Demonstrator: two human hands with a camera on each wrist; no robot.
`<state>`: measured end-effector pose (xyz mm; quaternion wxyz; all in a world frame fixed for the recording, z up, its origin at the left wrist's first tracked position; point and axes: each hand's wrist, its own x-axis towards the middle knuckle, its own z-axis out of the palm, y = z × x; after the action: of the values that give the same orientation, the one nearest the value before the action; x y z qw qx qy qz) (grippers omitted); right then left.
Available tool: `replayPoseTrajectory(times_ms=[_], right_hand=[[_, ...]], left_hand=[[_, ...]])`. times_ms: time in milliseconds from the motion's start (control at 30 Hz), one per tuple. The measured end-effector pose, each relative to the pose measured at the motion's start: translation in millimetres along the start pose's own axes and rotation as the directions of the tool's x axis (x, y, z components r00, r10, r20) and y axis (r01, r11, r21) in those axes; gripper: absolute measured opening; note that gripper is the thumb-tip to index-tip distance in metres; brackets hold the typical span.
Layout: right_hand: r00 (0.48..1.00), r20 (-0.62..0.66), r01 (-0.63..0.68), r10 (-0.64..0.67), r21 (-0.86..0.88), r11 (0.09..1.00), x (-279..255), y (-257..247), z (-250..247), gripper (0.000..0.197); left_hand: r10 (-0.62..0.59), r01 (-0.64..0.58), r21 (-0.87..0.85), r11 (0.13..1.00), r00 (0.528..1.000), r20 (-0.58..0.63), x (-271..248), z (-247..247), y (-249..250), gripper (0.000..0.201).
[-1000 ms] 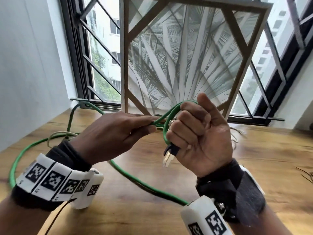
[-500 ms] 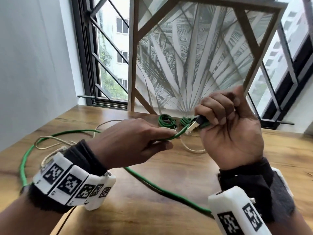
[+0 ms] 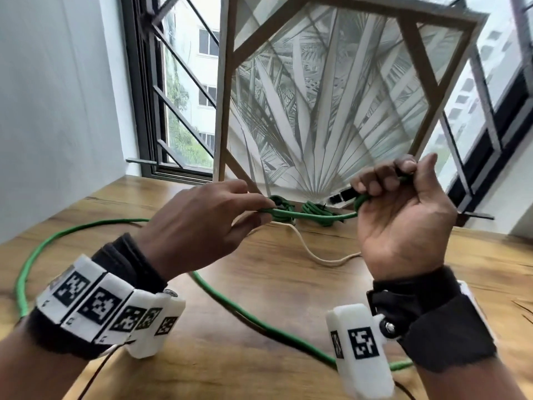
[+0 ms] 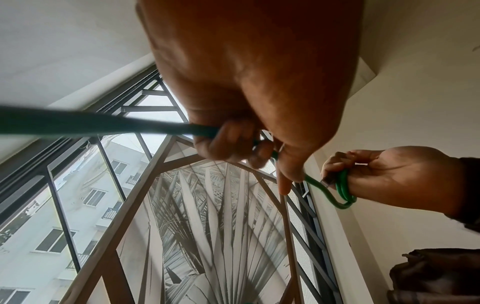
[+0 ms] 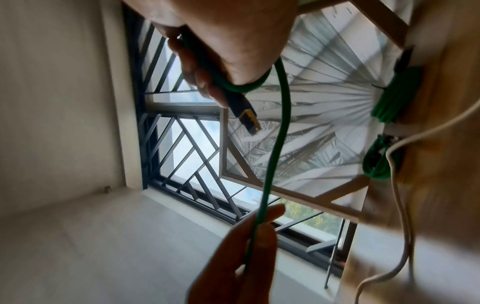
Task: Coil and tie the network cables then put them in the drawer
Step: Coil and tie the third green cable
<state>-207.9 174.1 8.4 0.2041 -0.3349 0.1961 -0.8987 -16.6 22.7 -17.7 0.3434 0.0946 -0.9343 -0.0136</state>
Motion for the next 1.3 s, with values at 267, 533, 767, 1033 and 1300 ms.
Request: replayPoseTrajectory(times_ms=[267, 533, 767, 1033, 1300], right_hand=[[0.995, 0.003, 0.095, -0.099, -0.281, 0.955, -3, 13, 6, 0.036], [0.984, 0.027, -0.133, 0.178, -0.557, 0.82, -12, 26, 2, 0.04], [0.873, 0.176, -0.156, 0.455, -0.783, 0.603, -31, 33, 12, 0.032], [0.664, 0.161, -0.517, 0.73, -0.606, 0.604, -41, 29, 20, 0.026], [0.427, 0.287, -0.729, 0.858, -0.452, 0.514, -49, 36, 26, 0.064]], left_hand=[[0.012, 0.0, 0.062, 0.998, 0.979, -0.203, -1, -14, 20, 0.026], [0.17, -0.147, 0.103, 0.984, 0.945, -0.279, 2, -21, 22, 0.02], [0.326, -0.226, 0.282, 0.932, 0.863, -0.386, 0, -29, 20, 0.01], [0.149, -0.084, 0.165, 0.983, 0.885, -0.441, 2, -26, 14, 0.016], [0.076, -0.004, 0.179, 0.984, 0.915, -0.397, 4, -25, 8, 0.022]])
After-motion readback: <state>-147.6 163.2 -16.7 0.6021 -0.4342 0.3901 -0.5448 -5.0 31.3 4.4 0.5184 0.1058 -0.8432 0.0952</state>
